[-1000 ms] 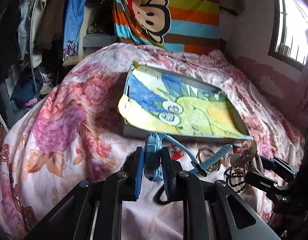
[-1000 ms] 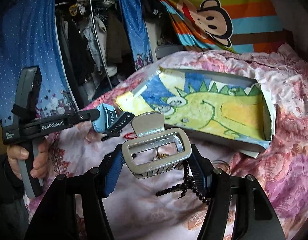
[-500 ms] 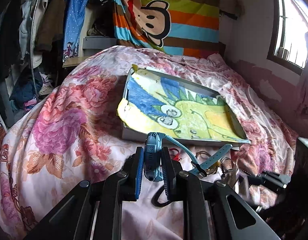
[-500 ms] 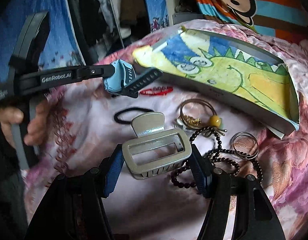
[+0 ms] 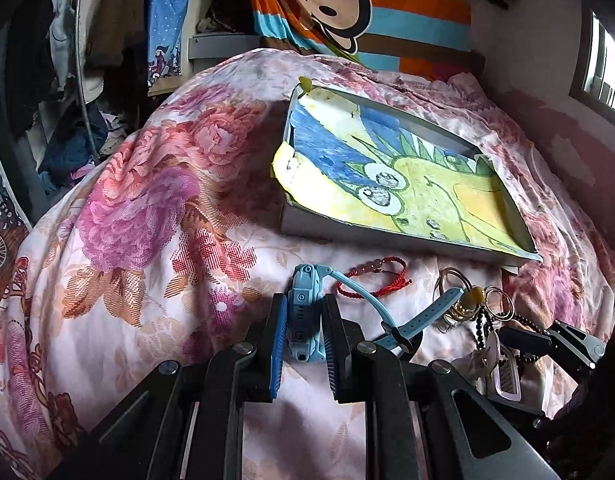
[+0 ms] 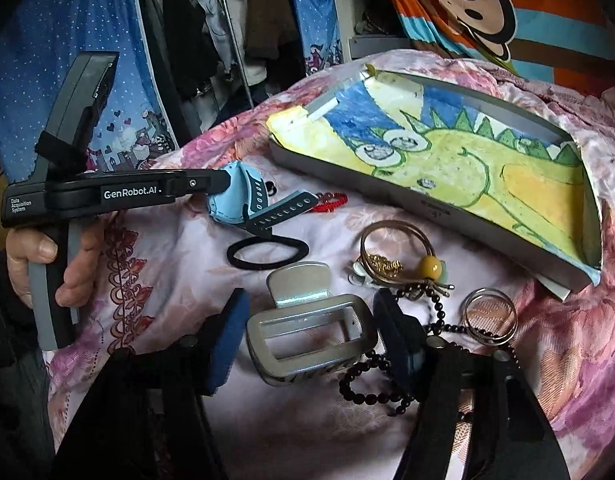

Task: Organize jewelry
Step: 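Carry the watch and clip into the tray and open both tools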

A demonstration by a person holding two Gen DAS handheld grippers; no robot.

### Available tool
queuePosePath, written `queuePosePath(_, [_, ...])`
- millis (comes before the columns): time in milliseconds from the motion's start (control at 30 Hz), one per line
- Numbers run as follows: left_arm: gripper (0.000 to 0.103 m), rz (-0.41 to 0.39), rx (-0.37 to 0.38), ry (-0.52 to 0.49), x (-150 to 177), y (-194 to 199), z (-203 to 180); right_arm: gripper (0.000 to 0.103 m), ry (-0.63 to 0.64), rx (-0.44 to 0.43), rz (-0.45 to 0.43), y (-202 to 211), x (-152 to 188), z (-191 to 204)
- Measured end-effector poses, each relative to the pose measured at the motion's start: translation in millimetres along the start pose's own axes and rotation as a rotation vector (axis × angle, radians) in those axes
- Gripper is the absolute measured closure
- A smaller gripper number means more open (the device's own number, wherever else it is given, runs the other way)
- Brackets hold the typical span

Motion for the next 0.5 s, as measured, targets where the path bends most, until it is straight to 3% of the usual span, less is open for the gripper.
queuePosePath(367, [0.087,-0.043,0.032,0.002,-6.5,7.8,-2.7,0.044,-0.019,-0.013,0.052,-6.4,6.5,-2.1])
queuePosePath(500, [0.087,-0.046,0.041,0.004,-7.4,8.4,-4.2,0.045,-0.038,-0.015,0.025,-2.8,2.0,-4.8])
Point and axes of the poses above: each gripper's, at about its wrist camera, not at the fingertips, and y roughly against the way its jaws point, z to its left, x to its underside, the point moved 7 cm from there along -y, roughly the way its jaws point, and after that the axes turned 7 degrees about -x, right-handed, at the moved point
